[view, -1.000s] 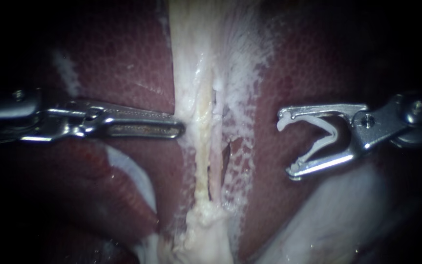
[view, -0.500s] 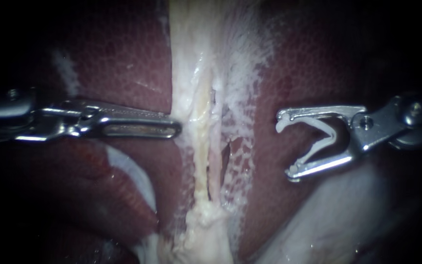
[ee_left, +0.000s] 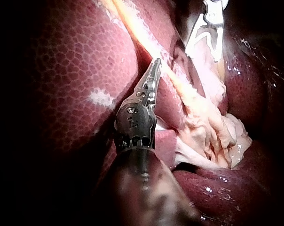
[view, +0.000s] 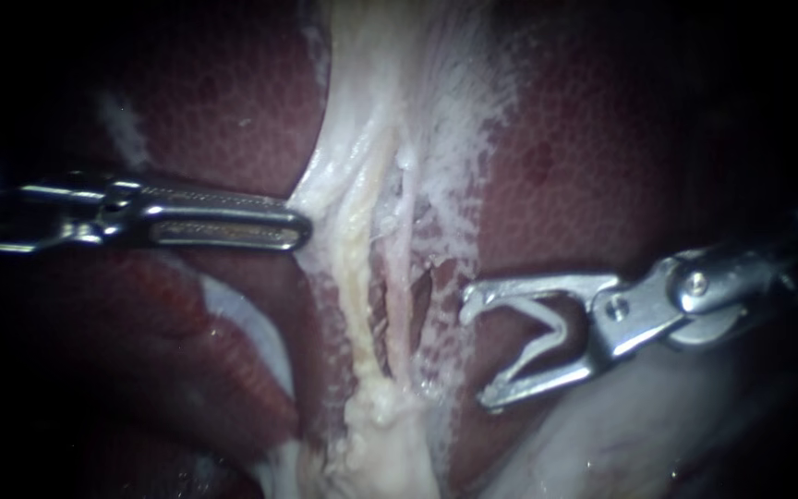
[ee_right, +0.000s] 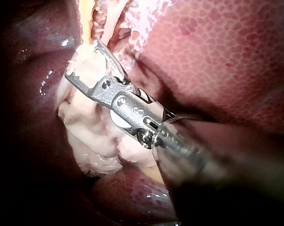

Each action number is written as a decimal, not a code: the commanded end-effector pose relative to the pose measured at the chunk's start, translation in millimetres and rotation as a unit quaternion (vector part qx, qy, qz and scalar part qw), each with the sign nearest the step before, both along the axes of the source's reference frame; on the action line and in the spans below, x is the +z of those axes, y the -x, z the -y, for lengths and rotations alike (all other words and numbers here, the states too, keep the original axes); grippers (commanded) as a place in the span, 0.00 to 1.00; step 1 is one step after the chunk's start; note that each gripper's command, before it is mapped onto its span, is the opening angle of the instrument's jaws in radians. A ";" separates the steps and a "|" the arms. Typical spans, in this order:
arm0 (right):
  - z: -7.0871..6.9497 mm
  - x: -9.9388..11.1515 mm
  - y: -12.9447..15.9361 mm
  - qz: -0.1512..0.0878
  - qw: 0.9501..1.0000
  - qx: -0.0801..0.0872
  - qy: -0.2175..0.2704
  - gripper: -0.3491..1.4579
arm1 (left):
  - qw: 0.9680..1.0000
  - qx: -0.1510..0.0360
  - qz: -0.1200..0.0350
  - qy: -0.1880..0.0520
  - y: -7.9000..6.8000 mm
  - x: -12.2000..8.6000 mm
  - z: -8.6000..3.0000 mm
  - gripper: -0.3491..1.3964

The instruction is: Clipping first clip left tube

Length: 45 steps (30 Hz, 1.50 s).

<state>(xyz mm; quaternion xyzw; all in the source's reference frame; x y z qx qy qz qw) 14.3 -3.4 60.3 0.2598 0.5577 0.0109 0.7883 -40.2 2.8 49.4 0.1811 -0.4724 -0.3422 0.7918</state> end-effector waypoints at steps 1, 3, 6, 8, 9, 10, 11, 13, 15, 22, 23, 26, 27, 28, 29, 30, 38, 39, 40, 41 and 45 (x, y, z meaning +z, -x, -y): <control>0.4 0.4 -0.6 0.001 1.000 -0.001 -0.002 0.52 | 1.000 -0.003 0.001 -0.002 0.0 -0.4 0.0 0.00; 0.7 0.9 -1.4 0.001 1.000 -0.002 -0.003 0.52 | 1.000 -0.003 0.001 -0.003 0.0 -0.8 0.1 0.00; 1.0 1.4 -2.6 0.001 1.000 -0.004 -0.003 0.52 | 1.000 -0.004 0.001 -0.003 0.2 -1.2 0.2 0.00; 1.2 1.8 -3.5 0.003 1.000 -0.003 -0.005 0.52 | 1.000 -0.005 0.002 -0.003 0.2 -1.3 0.3 0.00; 1.2 2.0 -3.8 0.003 1.000 -0.003 -0.004 0.52 | 1.000 -0.005 0.002 -0.003 0.3 -1.4 0.3 0.00; 1.2 2.2 -4.2 0.004 1.000 -0.002 -0.004 0.52 | 1.000 -0.005 0.002 -0.003 0.3 -1.4 0.3 0.00; 1.3 2.4 -4.4 0.004 1.000 -0.002 -0.003 0.52 | 1.000 -0.005 0.002 -0.003 0.3 -1.4 0.3 0.00; 1.2 2.9 -5.0 0.005 1.000 0.000 -0.002 0.52 | 1.000 -0.005 0.002 -0.003 0.3 -1.4 0.3 0.00; 1.2 3.3 -5.5 0.006 1.000 0.001 -0.002 0.52 | 1.000 -0.005 0.002 -0.003 0.3 -1.4 0.3 0.00; 0.9 4.5 -6.7 0.008 1.000 0.003 0.000 0.52 | 1.000 -0.004 0.001 0.000 0.5 -1.8 0.4 0.00; 0.9 4.6 -6.8 0.008 1.000 0.004 0.000 0.52 | 1.000 -0.004 0.001 0.000 0.5 -1.9 0.5 0.00; 0.7 4.9 -6.9 0.008 1.000 0.004 0.000 0.52 | 1.000 -0.004 0.001 0.000 0.6 -2.0 0.5 0.00; 0.7 5.0 -6.9 0.008 1.000 0.004 0.001 0.52 | 1.000 -0.004 0.001 0.000 0.6 -2.0 0.5 0.00; 0.6 5.1 -6.8 0.008 1.000 0.004 0.001 0.52 | 1.000 -0.004 0.001 0.000 0.6 -2.0 0.5 0.00; 0.5 5.2 -6.8 0.008 1.000 0.003 0.001 0.52 | 1.000 -0.004 0.001 0.000 0.6 -2.0 0.5 0.00; 0.4 5.3 -6.8 0.008 1.000 0.003 0.001 0.52 | 1.000 -0.004 0.001 0.000 0.6 -2.0 0.5 0.00; 0.0 6.0 -7.0 0.008 1.000 0.004 0.001 0.52 | 1.000 -0.005 0.001 0.000 0.7 -2.2 0.6 0.00; 0.0 6.0 -7.0 0.008 1.000 0.004 0.001 0.52 | 1.000 -0.005 0.001 0.000 0.7 -2.2 0.6 0.00; 0.0 6.0 -7.0 0.008 1.000 0.004 0.001 0.52 | 1.000 -0.005 0.001 0.000 0.7 -2.2 0.6 0.00; 0.0 6.0 -7.0 0.008 1.000 0.004 0.001 0.52 | 1.000 -0.005 0.001 0.000 0.7 -2.2 0.6 0.00; 0.4 6.2 -7.6 0.009 1.000 0.003 -0.001 0.52 | 1.000 -0.005 0.001 0.000 0.7 -2.2 0.6 0.00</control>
